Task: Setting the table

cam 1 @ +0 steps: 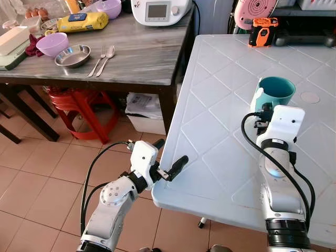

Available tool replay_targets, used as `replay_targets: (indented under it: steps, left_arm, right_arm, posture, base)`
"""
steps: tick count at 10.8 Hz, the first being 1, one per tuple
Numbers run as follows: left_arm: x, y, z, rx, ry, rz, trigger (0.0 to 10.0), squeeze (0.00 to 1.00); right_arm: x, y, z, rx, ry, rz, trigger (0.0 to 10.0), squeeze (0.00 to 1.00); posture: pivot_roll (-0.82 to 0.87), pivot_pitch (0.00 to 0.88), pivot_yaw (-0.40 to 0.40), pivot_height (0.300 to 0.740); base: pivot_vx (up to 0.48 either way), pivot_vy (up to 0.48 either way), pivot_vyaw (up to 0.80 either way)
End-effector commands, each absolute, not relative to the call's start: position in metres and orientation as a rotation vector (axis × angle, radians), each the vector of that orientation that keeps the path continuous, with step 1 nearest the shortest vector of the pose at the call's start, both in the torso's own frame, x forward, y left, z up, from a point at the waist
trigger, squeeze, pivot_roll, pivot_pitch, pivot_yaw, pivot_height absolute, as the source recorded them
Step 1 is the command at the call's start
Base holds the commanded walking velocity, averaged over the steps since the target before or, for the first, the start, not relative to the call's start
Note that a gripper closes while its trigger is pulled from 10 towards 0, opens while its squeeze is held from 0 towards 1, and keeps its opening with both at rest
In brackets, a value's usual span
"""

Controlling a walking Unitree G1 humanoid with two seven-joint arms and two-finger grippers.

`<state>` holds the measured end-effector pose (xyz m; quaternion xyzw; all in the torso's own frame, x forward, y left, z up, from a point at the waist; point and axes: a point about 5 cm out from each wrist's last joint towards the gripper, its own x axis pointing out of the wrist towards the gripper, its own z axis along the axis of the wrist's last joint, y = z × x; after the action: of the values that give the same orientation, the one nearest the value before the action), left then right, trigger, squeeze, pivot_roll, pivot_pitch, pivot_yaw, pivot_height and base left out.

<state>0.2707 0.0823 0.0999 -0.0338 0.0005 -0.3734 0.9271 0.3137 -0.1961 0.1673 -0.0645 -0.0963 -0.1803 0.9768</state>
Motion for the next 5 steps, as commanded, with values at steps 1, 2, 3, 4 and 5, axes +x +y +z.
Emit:
replay_targets:
  steps: [1, 2, 3, 4, 5]
  left_arm:
    - [0.2721, 0.0875, 0.0978, -0.055, 0.011, -0.748, 10.0, 0.00]
    - [0.2721, 0.0876, 0.0981, -0.053, 0.010, -0.747, 10.0, 0.00]
    - [0.2723, 0.0880, 0.0982, -0.052, 0.010, -0.745, 10.0, 0.00]
    - [0.2724, 0.0883, 0.0985, -0.050, 0.010, -0.744, 10.0, 0.00]
    - [0.2724, 0.0884, 0.0988, -0.049, 0.009, -0.744, 10.0, 0.00]
  right_arm:
    - [0.3135, -0.1957, 0.1664, -0.121, -0.195, -0.359, 0.0, 0.00]
    - [0.3142, -0.1963, 0.1671, -0.120, -0.197, -0.357, 0.0, 0.00]
    - [0.3147, -0.1966, 0.1672, -0.119, -0.198, -0.357, 0.0, 0.00]
    - [0.3153, -0.1968, 0.1674, -0.118, -0.199, -0.356, 0.0, 0.00]
    - [0.3159, -0.1964, 0.1674, -0.115, -0.200, -0.354, 0.0, 0.00]
  posture:
    - [-0.12, 0.130, 0.136, 0.740]
    - [-0.12, 0.131, 0.138, 0.740]
    - [-0.12, 0.130, 0.139, 0.740]
    - [-0.11, 0.130, 0.139, 0.740]
    - [-0.11, 0.130, 0.140, 0.740]
  base:
    - [0.000, 0.000, 0.00]
    - [0.000, 0.000, 0.00]
    - [0.000, 0.000, 0.00]
    - [0.000, 0.000, 0.00]
    - [0.000, 0.000, 0.00]
